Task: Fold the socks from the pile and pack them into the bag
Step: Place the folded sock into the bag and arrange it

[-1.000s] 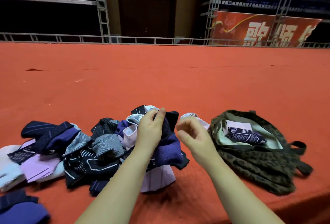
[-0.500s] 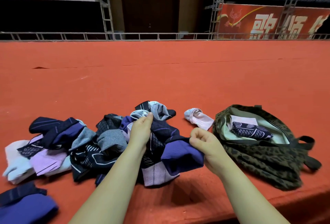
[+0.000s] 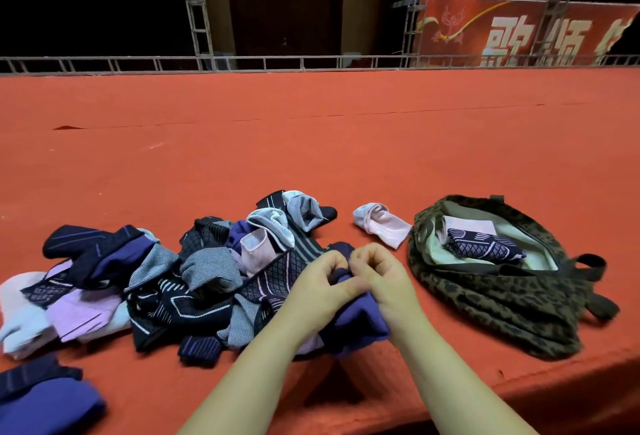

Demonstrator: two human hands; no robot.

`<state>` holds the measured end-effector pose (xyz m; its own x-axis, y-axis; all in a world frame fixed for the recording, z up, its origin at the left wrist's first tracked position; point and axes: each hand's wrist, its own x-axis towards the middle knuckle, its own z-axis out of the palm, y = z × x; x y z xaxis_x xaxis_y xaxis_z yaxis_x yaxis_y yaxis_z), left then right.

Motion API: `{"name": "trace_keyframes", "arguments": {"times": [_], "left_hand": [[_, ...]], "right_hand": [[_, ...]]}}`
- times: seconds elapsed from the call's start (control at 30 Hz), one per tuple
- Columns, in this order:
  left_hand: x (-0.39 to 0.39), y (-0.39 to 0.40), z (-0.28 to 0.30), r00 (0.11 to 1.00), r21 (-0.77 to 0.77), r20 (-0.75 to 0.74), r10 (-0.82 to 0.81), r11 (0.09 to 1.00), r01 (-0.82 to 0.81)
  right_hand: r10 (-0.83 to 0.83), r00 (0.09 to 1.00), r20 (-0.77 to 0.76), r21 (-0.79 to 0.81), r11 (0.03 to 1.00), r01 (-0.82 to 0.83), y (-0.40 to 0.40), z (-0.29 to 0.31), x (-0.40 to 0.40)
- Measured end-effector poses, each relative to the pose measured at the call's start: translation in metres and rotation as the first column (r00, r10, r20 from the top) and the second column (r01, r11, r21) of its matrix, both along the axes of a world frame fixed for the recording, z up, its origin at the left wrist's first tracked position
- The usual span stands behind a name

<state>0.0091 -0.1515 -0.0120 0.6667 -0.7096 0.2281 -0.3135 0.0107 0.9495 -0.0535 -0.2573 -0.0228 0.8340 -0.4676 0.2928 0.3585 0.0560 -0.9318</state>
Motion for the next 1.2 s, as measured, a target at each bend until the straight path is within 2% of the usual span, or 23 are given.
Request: {"name": "trace_keyframes", "arguments": {"times": [0.1,0.17,0.23,0.3,0.4,0.5,0.63,0.67,0.77,0.83,0.9,1.0,1.1,1.2], "left_hand": [[-0.008,-0.005,-0.003,0.999,-0.1,-0.036,-0.034,0.995,0.03],[-0.011,-0.004,-0.003,1.0,-0.155,-0.005,-0.027,0.988,0.026],[-0.007,-0.002,-0.004,0.997,-0.181,0.008,0.072,0.981,-0.069],[-0.001,0.002,-0.004,0.986,-0.185,0.021,0.167,0.97,-0.16],[0.01,0.007,-0.009,0.97,-0.158,-0.003,0.244,0.957,-0.242],[0.026,0.009,-0.017,0.941,-0.085,-0.072,0.329,0.938,-0.335],[0.042,0.011,-0.024,0.875,-0.086,-0.365,0.317,0.925,-0.371],[0.045,0.011,-0.024,0.865,-0.079,-0.389,0.317,0.924,-0.374],[0.041,0.012,-0.014,0.9,-0.05,-0.174,0.401,0.909,-0.414],[0.03,0.017,-0.004,0.891,-0.126,-0.046,0.452,0.882,-0.454],[0.018,0.02,0.0,0.906,-0.167,0.025,0.422,0.896,-0.412],[0.004,0.019,-0.006,0.95,-0.052,0.119,0.289,0.957,-0.285],[0.007,0.019,-0.018,0.938,0.011,0.154,0.311,0.949,-0.316],[0.014,0.021,-0.022,0.88,-0.069,0.248,0.405,0.914,-0.401]], "right_hand": [[0.027,0.999,0.022,-0.07,0.997,-0.025,0.006,-0.006,0.0],[-0.026,0.999,-0.023,-0.239,0.971,0.02,0.003,-0.008,0.0],[-0.136,0.986,-0.092,-0.443,0.893,0.082,-0.003,-0.011,0.001],[-0.185,0.971,-0.149,-0.503,0.86,0.087,-0.007,-0.015,0.001],[-0.101,0.975,-0.2,-0.329,0.944,0.03,-0.011,-0.018,0.0],[-0.132,0.962,-0.238,-0.096,0.989,0.112,-0.023,-0.02,0.001],[-0.133,0.943,-0.304,0.081,0.983,0.165,-0.028,-0.025,0.001],[-0.135,0.937,-0.322,0.093,0.981,0.173,-0.028,-0.024,0.002],[-0.219,0.913,-0.344,0.031,0.969,0.244,-0.026,-0.021,0.006],[-0.265,0.897,-0.354,-0.03,0.962,0.273,-0.024,-0.019,0.008],[-0.247,0.902,-0.354,-0.038,0.968,0.25,-0.02,-0.018,0.009],[-0.222,0.925,-0.309,-0.022,0.974,0.226,-0.014,-0.017,0.008],[-0.163,0.951,-0.263,0.038,0.983,0.179,-0.006,-0.014,0.006],[-0.117,0.962,-0.247,0.076,0.987,0.14,-0.001,-0.014,0.005]]}}
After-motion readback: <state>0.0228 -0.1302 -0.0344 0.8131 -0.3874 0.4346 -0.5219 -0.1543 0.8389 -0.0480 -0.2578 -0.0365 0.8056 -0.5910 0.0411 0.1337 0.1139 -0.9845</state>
